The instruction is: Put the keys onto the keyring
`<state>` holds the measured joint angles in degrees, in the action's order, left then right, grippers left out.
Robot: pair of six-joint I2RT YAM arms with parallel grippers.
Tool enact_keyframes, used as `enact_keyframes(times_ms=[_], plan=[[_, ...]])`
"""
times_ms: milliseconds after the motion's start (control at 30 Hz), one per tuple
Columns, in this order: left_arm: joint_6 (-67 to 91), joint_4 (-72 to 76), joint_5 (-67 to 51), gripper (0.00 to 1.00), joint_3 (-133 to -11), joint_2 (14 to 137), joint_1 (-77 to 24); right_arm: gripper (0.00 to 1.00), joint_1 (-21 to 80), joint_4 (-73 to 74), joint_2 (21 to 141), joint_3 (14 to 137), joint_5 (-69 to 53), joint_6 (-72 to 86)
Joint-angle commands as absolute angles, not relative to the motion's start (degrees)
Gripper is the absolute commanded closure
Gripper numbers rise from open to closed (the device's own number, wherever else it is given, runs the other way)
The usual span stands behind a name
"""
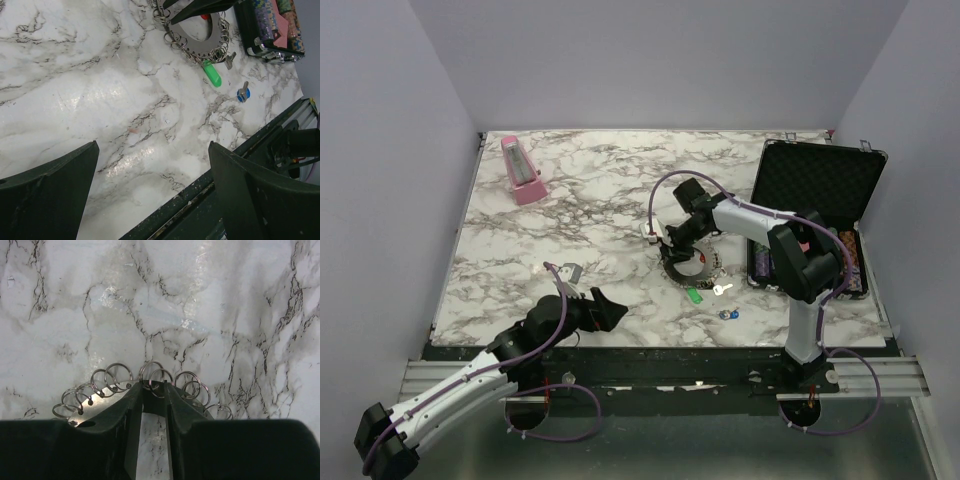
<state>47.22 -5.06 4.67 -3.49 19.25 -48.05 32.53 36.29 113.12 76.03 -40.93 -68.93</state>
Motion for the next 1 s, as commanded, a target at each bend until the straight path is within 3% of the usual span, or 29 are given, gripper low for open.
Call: enact_keyframes(times_ms=[0, 300, 633, 967], plan=[[47.1, -3.3, 4.9, 0.01, -3.0, 20.0, -47.8, 0.69, 32.8, 38.0, 114.5, 78.9, -40.2, -69.8], [47.3, -3.2, 4.4, 0.01, -3.2, 20.5, -47.7, 0.75, 33.2, 40.6, 115.0, 80.1, -41.5, -71.6], [47.3, -3.0, 4.0, 0.01, -3.2, 20.7, -47.7, 0.67, 33.2, 41.4, 115.1, 80.2, -39.7, -72.1], [47.5, -3.1, 3.8, 0.01, -3.3, 20.7, -47.7, 0.67, 33.2, 39.4, 116.8, 81.4, -39.6, -70.9]])
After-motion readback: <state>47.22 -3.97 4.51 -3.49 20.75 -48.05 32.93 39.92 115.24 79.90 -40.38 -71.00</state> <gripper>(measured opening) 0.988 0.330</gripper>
